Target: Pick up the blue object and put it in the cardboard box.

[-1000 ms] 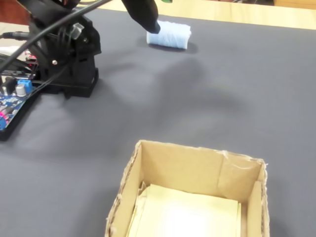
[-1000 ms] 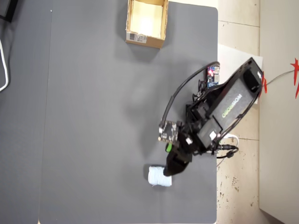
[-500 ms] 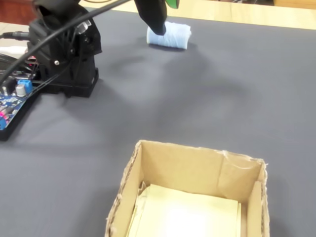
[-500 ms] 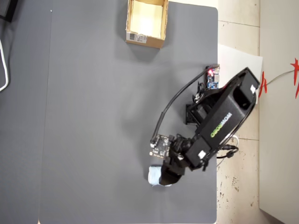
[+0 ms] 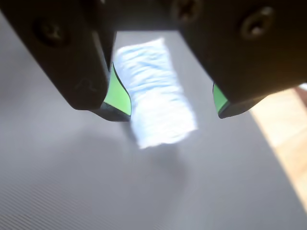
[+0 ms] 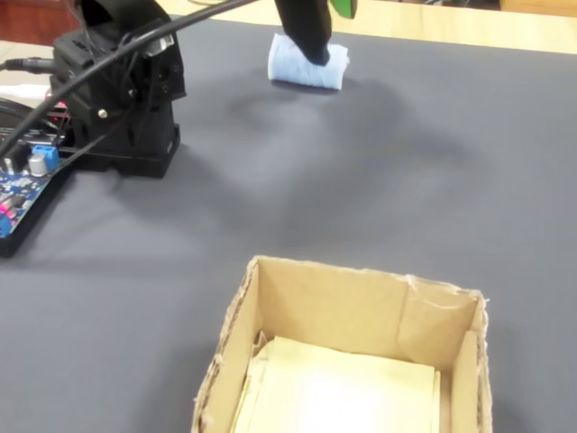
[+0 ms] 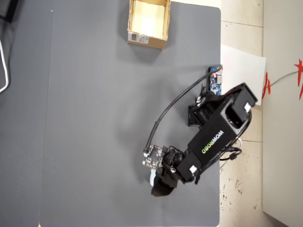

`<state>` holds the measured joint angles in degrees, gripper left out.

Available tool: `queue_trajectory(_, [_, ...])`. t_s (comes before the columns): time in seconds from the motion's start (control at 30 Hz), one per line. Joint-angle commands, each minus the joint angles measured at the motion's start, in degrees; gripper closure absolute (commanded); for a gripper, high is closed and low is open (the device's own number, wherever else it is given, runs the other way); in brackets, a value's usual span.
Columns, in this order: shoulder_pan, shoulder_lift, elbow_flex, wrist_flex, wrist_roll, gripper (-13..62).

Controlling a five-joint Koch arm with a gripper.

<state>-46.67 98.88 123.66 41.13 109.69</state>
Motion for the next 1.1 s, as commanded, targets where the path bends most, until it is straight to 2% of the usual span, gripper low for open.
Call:
queue_trajectory(0.0, [0.2, 1.1, -0.5, -3.3, 2.7, 16.7])
queue_trajectory(0.23, [-0.8, 2.5, 4.0, -4.1, 6.5, 16.7])
queue_trajectory(0.6, [-3.8, -1.3, 4.1, -7.3, 7.6, 18.5])
queue_trajectory(0.77, [-3.8, -3.3, 4.9, -12.2, 15.1, 20.1])
queue_trajectory(0.93, [-3.6, -4.3, 5.9, -14.0, 15.3, 28.6])
queue_trajectory(1.07, [-3.6, -4.7, 5.8, -15.6, 15.0, 38.3])
